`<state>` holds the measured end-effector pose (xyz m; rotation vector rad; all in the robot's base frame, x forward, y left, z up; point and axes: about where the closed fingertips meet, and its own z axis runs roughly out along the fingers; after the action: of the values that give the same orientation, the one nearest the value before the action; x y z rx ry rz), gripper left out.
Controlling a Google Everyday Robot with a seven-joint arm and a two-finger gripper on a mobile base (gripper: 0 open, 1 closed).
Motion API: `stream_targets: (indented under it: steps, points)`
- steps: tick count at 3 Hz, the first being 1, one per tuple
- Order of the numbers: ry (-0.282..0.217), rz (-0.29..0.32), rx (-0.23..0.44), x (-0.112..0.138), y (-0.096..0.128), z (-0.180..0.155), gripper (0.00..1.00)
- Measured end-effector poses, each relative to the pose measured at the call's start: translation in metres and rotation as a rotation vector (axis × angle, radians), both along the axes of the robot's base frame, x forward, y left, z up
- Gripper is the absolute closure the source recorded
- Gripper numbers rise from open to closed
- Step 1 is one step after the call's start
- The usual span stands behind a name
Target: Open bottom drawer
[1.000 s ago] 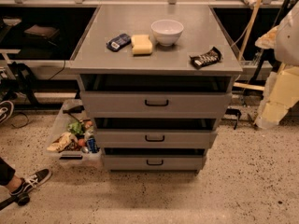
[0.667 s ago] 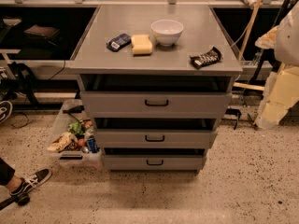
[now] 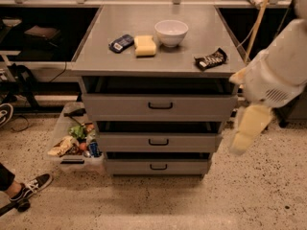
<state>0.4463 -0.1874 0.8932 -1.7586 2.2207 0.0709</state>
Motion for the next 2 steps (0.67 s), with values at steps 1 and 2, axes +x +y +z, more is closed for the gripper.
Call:
stream_targets:
  steps: [1, 2]
  points:
    - [0.130, 0.031, 0.043, 0.004, 0.021, -0.096, 0.00]
    - [0.258, 0.037, 0.088, 0.001, 0.025, -0.174, 0.00]
